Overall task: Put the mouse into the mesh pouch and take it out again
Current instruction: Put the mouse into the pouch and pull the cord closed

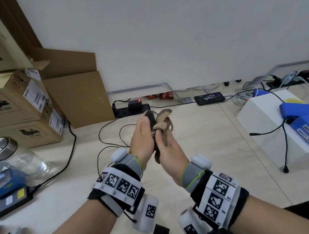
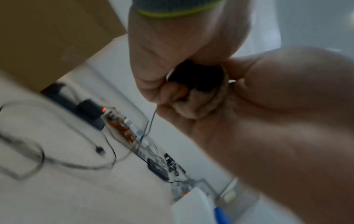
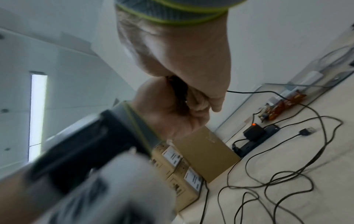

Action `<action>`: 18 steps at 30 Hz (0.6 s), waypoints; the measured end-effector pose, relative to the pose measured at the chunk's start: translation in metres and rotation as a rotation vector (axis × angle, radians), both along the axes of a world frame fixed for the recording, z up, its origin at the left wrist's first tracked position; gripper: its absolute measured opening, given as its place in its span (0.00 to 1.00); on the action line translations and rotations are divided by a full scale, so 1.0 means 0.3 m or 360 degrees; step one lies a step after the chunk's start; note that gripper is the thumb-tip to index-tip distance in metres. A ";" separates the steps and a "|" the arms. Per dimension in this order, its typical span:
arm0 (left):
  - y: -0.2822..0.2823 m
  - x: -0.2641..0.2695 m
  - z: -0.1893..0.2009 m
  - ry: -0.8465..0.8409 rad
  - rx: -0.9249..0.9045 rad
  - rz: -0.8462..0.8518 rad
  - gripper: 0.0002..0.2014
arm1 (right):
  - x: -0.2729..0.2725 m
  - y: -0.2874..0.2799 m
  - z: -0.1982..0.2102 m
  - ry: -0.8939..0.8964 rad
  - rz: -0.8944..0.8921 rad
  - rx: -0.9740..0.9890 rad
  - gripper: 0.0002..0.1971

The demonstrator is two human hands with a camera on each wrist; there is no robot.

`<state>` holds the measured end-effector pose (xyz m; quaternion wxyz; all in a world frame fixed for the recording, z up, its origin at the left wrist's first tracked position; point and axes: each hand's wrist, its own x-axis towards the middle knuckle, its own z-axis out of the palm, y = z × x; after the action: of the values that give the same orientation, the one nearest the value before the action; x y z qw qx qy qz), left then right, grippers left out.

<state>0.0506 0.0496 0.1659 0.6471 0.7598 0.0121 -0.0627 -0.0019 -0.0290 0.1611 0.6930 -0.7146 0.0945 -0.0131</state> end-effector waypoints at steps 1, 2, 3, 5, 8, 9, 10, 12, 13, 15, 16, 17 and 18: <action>0.001 0.013 0.005 0.0030 -0.0063 0.0096 0.22 | -0.016 0.013 -0.002 -0.0021 0.0025 -0.0046 0.20; 0.001 0.019 0.008 0.0042 -0.0101 0.0162 0.22 | -0.029 0.024 -0.004 -0.0052 0.0053 -0.0095 0.20; -0.001 0.017 0.011 0.0032 -0.0103 0.0194 0.21 | -0.034 0.030 -0.005 -0.0084 0.0058 -0.0125 0.21; -0.017 -0.002 0.015 0.0008 -0.0045 0.0186 0.17 | -0.026 0.030 -0.004 -0.0161 0.0025 -0.0136 0.25; -0.032 -0.045 0.020 0.0003 0.0066 -0.0076 0.15 | 0.025 -0.009 0.001 -0.0102 -0.0124 -0.0102 0.19; -0.034 -0.057 0.024 0.0025 0.0082 -0.0212 0.15 | 0.044 -0.028 0.001 -0.0035 -0.0164 -0.0091 0.18; -0.036 -0.066 0.034 0.0053 0.0083 -0.0321 0.16 | 0.054 -0.047 0.010 0.0021 -0.0194 -0.0060 0.17; -0.034 -0.063 0.042 0.0067 0.0096 -0.0378 0.17 | 0.057 -0.062 0.017 0.0030 -0.0212 0.0001 0.16; -0.033 -0.052 0.040 0.0065 0.0078 -0.0319 0.17 | 0.046 -0.055 0.018 -0.0010 -0.0189 -0.0003 0.15; -0.027 -0.022 0.027 0.0023 -0.0001 -0.0138 0.18 | 0.008 -0.016 0.011 -0.0154 -0.0085 -0.0077 0.15; -0.020 -0.007 0.015 -0.0056 0.0041 -0.0084 0.16 | -0.012 0.002 0.002 -0.0222 -0.0022 -0.0123 0.17; -0.012 -0.003 0.012 -0.0163 0.0145 -0.0077 0.12 | -0.029 0.017 -0.003 -0.0277 0.0026 -0.0141 0.19; -0.007 -0.003 0.010 -0.0249 0.0232 -0.0113 0.10 | -0.033 0.021 -0.002 -0.0299 0.0043 -0.0157 0.21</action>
<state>0.0496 0.0475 0.1688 0.5864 0.8074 -0.0609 -0.0251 -0.0119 -0.0228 0.1607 0.6629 -0.7447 0.0187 -0.0755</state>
